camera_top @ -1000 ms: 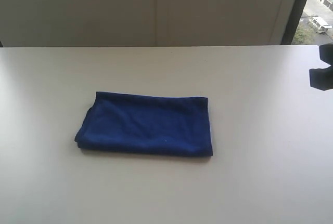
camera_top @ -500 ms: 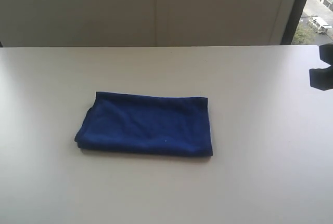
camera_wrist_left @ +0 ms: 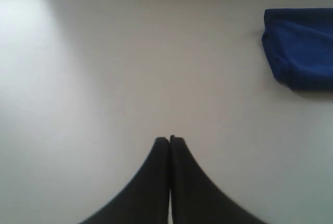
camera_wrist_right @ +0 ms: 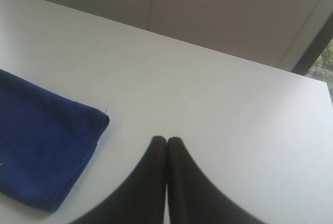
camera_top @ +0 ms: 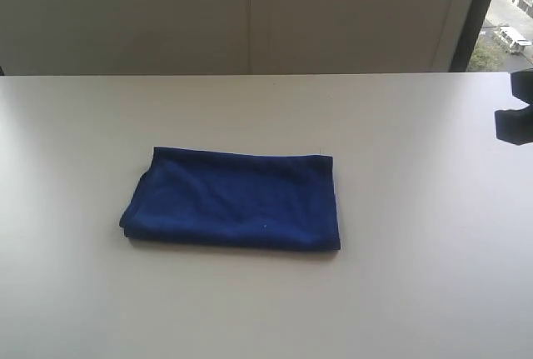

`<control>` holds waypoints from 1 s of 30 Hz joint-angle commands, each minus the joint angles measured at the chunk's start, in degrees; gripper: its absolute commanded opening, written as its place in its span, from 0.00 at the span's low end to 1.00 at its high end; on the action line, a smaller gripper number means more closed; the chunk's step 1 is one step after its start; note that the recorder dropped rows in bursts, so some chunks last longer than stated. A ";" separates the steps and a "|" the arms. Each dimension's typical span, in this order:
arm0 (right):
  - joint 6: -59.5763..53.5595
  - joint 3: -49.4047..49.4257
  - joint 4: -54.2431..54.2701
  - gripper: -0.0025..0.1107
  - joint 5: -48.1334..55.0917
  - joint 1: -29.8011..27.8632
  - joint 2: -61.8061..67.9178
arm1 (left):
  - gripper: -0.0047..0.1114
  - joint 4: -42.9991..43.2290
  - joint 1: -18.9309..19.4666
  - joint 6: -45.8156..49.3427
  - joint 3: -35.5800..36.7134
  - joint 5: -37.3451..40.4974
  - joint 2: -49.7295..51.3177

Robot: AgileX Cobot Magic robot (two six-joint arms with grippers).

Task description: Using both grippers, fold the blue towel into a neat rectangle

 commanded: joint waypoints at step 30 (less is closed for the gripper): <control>0.22 0.20 0.33 0.02 -0.58 0.09 -0.36 | 0.04 -5.25 0.19 7.92 0.16 0.18 -0.25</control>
